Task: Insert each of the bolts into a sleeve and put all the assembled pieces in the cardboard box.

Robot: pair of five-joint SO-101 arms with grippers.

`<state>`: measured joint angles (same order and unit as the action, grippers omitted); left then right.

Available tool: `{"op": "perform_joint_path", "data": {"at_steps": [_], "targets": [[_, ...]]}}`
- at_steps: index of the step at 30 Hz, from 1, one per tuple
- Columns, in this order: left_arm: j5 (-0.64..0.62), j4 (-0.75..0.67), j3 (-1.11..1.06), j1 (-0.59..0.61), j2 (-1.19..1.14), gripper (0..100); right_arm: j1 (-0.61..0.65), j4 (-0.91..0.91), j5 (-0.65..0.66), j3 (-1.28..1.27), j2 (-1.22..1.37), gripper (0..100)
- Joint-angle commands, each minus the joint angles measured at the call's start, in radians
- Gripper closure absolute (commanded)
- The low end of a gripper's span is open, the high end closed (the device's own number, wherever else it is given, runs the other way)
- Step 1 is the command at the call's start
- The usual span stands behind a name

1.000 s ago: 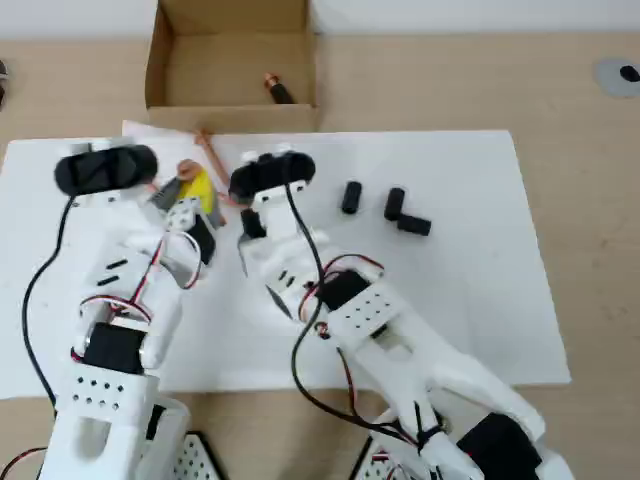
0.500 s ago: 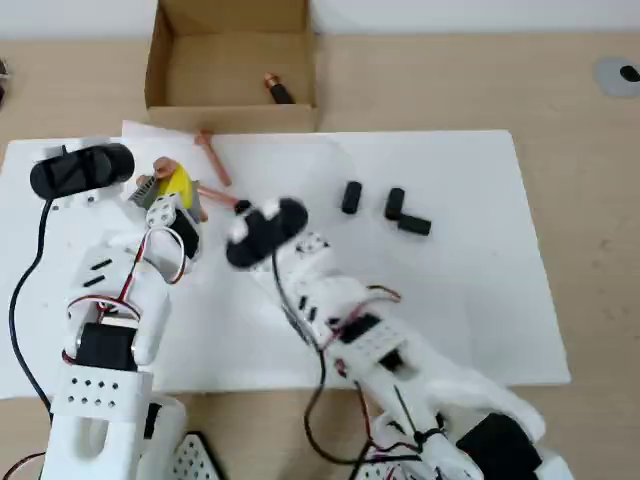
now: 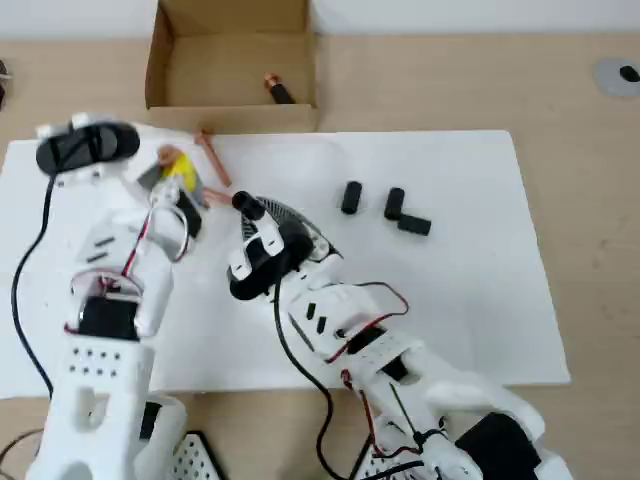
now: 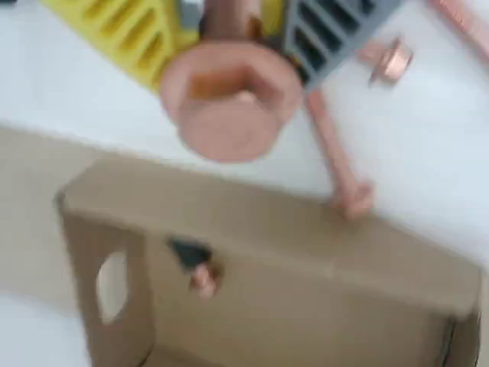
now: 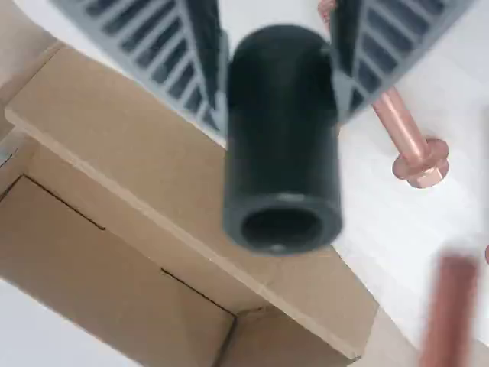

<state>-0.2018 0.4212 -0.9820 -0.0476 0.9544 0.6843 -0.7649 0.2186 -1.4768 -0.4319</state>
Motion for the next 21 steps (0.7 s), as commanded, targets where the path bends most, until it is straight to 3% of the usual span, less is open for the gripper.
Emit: {"op": "perform_joint_path", "data": {"at_steps": [1, 11, 21], "targets": [[0.017, -0.061, 0.169, -0.014, -0.094, 99, 0.021, -0.029, -0.015, -0.001, -0.008, 98.7], [0.040, -0.063, 0.183, -0.137, -0.124, 99, 0.022, -0.025, -0.066, 0.016, -0.004, 98.7], [0.081, -0.069, 0.170, -0.135, -0.124, 99, 0.021, -0.025, -0.157, 0.024, -0.008, 98.7]]}}
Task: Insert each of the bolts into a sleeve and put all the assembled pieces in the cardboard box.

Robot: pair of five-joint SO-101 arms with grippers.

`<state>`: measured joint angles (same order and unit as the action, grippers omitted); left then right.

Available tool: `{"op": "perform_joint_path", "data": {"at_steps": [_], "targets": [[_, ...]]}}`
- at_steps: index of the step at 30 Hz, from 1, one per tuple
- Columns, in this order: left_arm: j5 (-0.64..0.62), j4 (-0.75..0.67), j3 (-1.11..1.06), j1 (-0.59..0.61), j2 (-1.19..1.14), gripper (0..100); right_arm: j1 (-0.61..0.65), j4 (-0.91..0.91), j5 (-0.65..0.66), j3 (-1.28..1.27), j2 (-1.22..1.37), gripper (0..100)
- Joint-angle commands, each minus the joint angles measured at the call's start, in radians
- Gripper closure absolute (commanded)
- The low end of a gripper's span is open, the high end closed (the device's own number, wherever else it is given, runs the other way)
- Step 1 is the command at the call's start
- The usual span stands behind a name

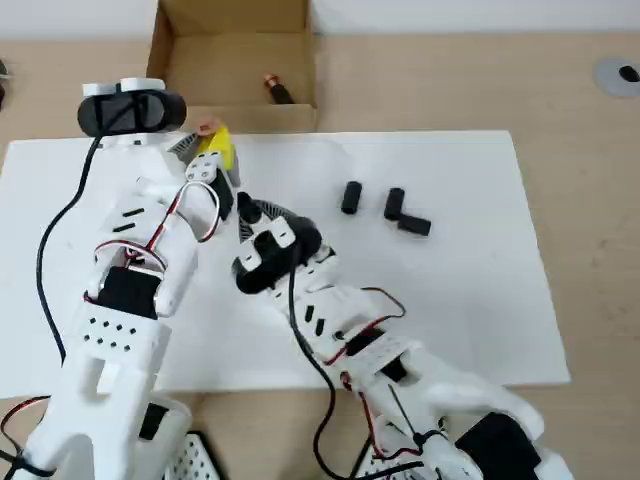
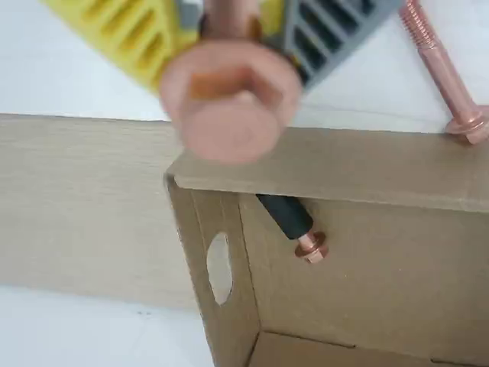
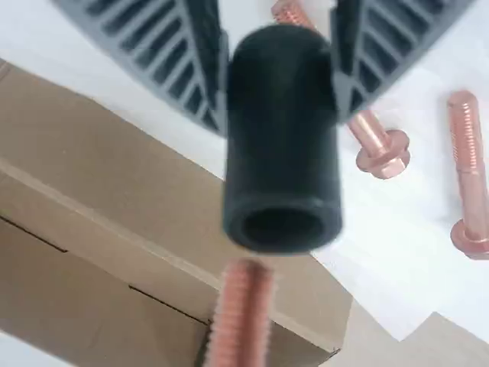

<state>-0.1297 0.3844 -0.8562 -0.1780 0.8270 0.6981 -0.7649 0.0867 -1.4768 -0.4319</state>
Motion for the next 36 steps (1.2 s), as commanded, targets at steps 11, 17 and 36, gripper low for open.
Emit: {"op": "perform_joint_path", "data": {"at_steps": [11, 17, 36], "targets": [[0.048, -0.034, 0.044, -0.017, -0.004, 99, 0.007, -0.029, -0.101, 0.030, -0.010, 98.7], [0.064, -0.034, 0.046, -0.038, -0.005, 99, 0.007, -0.029, -0.155, 0.047, -0.010, 98.7], [0.114, -0.020, 0.120, -0.051, -0.005, 99, 0.005, -0.029, -0.278, 0.088, -0.005, 98.7]]}}
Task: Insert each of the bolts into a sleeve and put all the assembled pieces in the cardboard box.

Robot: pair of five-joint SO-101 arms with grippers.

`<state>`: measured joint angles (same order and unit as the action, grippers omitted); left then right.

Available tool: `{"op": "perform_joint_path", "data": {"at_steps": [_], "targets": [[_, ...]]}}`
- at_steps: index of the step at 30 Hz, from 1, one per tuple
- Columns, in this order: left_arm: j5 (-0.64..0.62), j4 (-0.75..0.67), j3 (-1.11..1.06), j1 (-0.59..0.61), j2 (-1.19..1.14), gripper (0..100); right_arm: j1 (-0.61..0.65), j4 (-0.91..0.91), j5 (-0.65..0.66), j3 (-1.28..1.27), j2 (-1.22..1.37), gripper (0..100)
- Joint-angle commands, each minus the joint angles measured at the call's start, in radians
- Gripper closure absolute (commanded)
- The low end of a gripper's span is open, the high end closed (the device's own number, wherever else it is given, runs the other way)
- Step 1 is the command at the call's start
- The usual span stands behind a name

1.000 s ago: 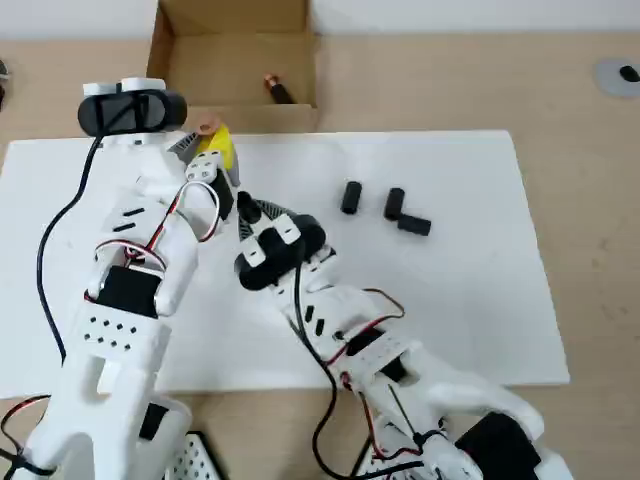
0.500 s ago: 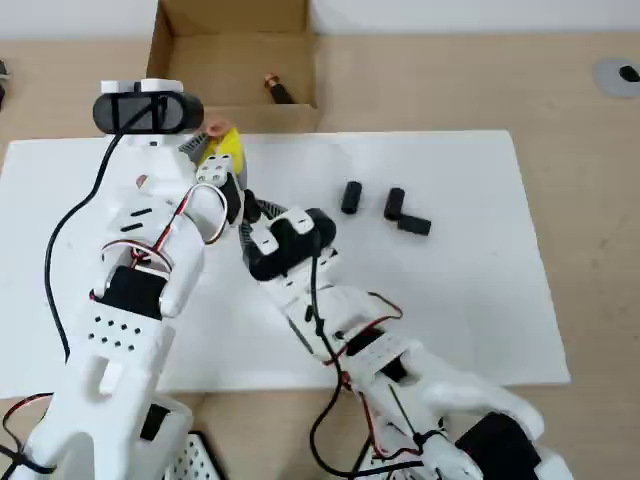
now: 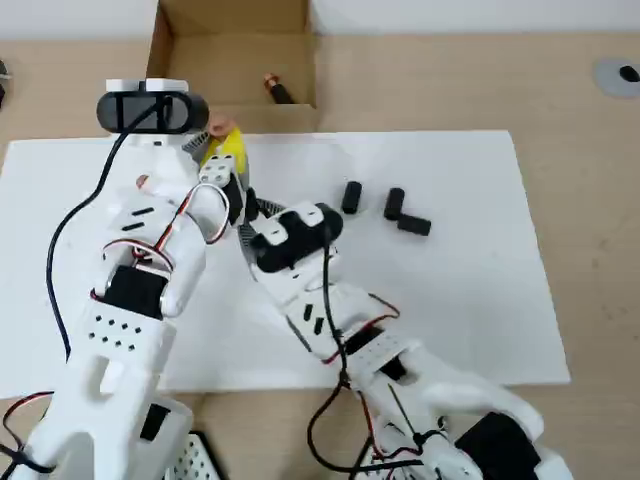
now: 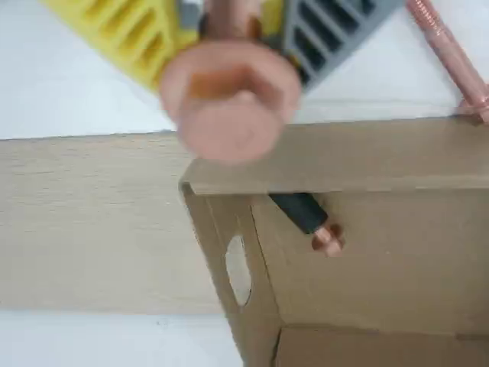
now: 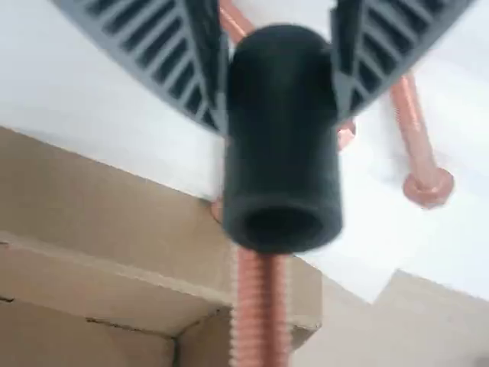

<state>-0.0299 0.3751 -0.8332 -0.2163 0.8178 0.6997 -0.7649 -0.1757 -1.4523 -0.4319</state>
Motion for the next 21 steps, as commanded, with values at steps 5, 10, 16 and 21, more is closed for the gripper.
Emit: {"op": "perform_joint_path", "data": {"at_steps": [5, 10, 16, 21], "targets": [[0.005, 0.124, 0.196, -0.017, 0.010, 99, 0.004, -0.025, -0.015, 0.061, -0.005, 98.7], [-0.012, 0.258, 0.273, -0.063, 0.013, 99, 0.004, -0.025, -0.015, 0.059, -0.004, 98.7], [-0.012, 0.264, 0.255, -0.061, 0.015, 99, 0.004, -0.025, -0.015, 0.058, -0.005, 98.7], [-0.006, 0.284, 0.233, -0.058, 0.015, 99, 0.004, -0.025, -0.015, 0.056, -0.007, 98.7]]}}
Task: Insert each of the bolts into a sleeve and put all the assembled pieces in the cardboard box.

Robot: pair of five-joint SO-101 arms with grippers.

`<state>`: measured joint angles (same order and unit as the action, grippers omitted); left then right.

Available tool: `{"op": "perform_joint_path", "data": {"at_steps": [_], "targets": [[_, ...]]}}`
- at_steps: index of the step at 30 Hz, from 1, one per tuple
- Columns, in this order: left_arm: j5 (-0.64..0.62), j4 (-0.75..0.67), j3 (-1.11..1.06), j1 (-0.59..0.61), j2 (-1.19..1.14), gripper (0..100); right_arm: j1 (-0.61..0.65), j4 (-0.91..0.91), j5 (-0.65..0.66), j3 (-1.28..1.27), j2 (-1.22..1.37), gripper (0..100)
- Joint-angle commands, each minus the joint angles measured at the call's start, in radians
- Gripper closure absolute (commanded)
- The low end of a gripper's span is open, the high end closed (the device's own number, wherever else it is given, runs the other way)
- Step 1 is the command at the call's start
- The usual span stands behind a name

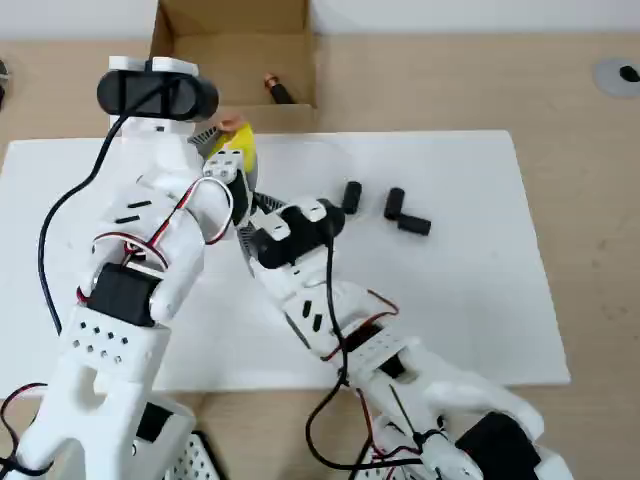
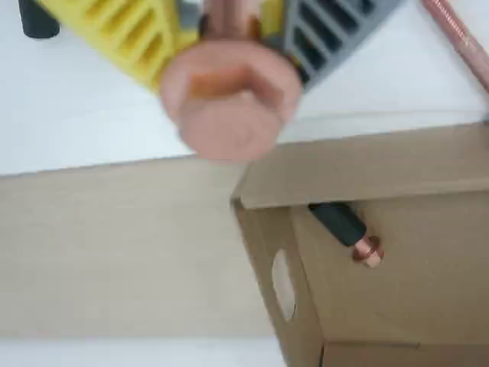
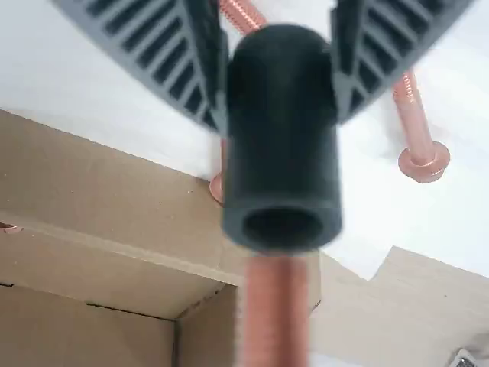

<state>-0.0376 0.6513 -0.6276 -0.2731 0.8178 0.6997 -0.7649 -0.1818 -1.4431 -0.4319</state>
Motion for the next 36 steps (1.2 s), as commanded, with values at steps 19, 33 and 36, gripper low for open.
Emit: {"op": "perform_joint_path", "data": {"at_steps": [19, 33, 36], "targets": [[0.110, -0.130, -0.080, 0.031, 0.008, 99, -0.024, -0.025, -0.006, 0.050, -0.008, 98.7], [0.068, -0.293, -0.216, 0.035, 0.015, 99, -0.022, -0.023, -0.006, 0.054, -0.007, 98.7], [0.043, -0.292, -0.216, 0.037, 0.015, 99, -0.022, -0.023, -0.006, 0.054, -0.007, 98.7]]}}
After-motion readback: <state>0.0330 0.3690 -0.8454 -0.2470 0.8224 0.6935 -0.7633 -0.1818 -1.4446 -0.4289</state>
